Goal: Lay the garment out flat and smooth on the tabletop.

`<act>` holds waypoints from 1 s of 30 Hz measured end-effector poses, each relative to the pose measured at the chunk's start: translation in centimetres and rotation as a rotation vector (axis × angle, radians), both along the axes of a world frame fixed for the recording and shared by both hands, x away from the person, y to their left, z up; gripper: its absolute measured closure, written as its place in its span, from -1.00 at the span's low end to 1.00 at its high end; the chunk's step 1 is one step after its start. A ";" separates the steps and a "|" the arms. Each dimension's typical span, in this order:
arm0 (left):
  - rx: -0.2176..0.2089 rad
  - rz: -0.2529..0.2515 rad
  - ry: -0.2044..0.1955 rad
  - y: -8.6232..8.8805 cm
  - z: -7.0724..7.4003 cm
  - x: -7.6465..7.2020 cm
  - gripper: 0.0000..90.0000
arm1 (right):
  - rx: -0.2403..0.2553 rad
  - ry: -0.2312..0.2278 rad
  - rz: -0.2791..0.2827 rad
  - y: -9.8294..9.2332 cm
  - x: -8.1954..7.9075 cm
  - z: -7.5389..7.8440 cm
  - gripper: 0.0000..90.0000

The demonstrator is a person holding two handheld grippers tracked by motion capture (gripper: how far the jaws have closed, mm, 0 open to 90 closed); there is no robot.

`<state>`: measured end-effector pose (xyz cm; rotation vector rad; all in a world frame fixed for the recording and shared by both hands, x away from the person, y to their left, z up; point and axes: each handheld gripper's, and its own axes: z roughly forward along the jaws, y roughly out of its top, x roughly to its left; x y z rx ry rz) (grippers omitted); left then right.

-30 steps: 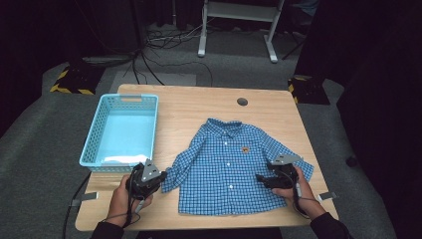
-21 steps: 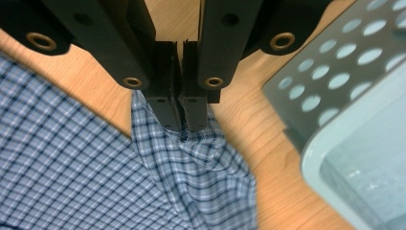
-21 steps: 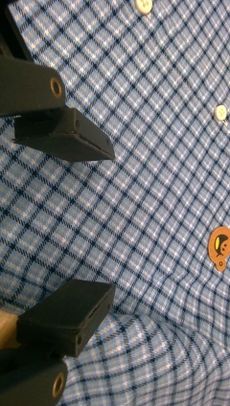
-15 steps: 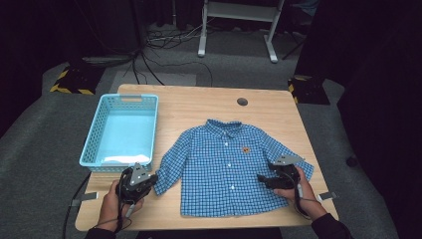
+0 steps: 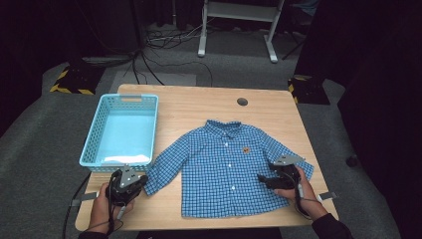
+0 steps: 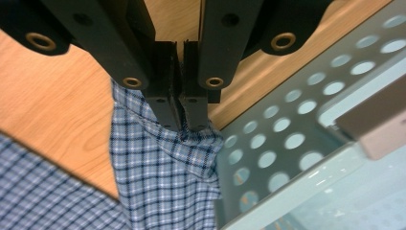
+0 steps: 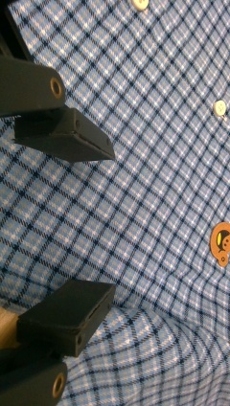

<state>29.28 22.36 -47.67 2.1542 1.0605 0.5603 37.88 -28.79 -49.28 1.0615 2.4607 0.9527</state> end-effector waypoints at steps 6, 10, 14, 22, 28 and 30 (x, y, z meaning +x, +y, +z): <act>-0.014 0.026 0.013 0.7 -0.4 0.0 0.90 | 0.001 -0.003 0.005 -0.3 -0.1 0.0 -0.30; -0.017 0.032 0.028 1.0 -0.7 -0.2 0.88 | 0.003 -0.005 0.007 -0.4 -0.1 -0.1 -0.30; -0.021 0.045 0.047 1.4 -1.0 -0.5 0.87 | 0.010 -0.006 0.009 -0.5 -0.2 -0.1 -0.30; -0.016 0.058 0.069 2.0 -1.4 -1.3 0.84 | 0.010 -0.002 0.015 -0.5 -0.1 -0.1 -0.31; -0.055 0.056 0.086 2.7 -1.9 -2.2 0.66 | 0.012 -0.006 0.017 -0.6 -0.1 -0.1 -0.31; -0.057 0.052 0.081 2.8 -2.0 -2.4 0.55 | 0.012 -0.008 0.017 -0.6 -0.1 -0.1 -0.31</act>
